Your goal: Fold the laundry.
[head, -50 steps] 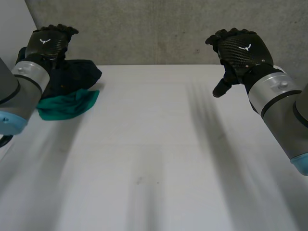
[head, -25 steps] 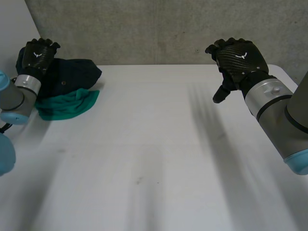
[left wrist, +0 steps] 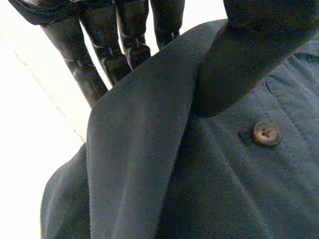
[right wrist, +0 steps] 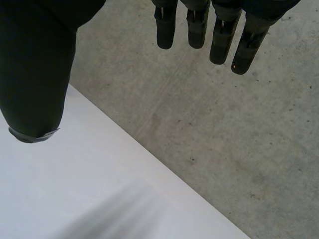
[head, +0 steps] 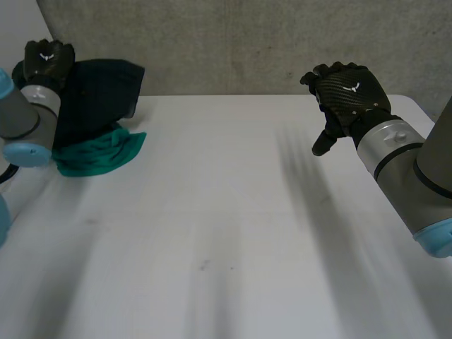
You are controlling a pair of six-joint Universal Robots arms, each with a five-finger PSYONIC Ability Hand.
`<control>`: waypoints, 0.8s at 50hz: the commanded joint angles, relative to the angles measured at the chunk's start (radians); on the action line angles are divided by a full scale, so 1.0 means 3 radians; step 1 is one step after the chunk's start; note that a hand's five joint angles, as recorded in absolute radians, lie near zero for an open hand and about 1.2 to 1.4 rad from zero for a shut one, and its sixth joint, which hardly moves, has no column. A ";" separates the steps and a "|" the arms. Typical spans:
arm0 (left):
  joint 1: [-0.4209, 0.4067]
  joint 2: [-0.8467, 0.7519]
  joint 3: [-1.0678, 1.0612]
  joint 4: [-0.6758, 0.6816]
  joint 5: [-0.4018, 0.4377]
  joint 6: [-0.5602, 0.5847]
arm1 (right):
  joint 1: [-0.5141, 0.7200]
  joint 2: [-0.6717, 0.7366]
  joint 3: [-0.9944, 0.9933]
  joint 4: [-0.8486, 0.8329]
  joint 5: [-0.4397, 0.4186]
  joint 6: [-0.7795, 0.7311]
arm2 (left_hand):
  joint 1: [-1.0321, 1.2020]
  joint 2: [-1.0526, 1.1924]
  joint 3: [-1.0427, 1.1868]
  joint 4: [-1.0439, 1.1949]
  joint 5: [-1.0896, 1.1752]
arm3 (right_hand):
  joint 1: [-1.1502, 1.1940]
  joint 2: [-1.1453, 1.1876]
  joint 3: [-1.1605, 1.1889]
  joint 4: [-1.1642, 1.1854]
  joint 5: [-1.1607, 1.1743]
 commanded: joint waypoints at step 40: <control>-0.1416 0.2169 -0.3133 -0.0379 -0.0192 -0.0318 | -0.0019 -0.0140 -0.0202 0.1412 -0.0214 -0.0375 | -0.3090 -0.3230 -0.3206 -0.3213 -0.3037 | -0.0068 -0.0141 -0.0119 -0.0183 -0.0210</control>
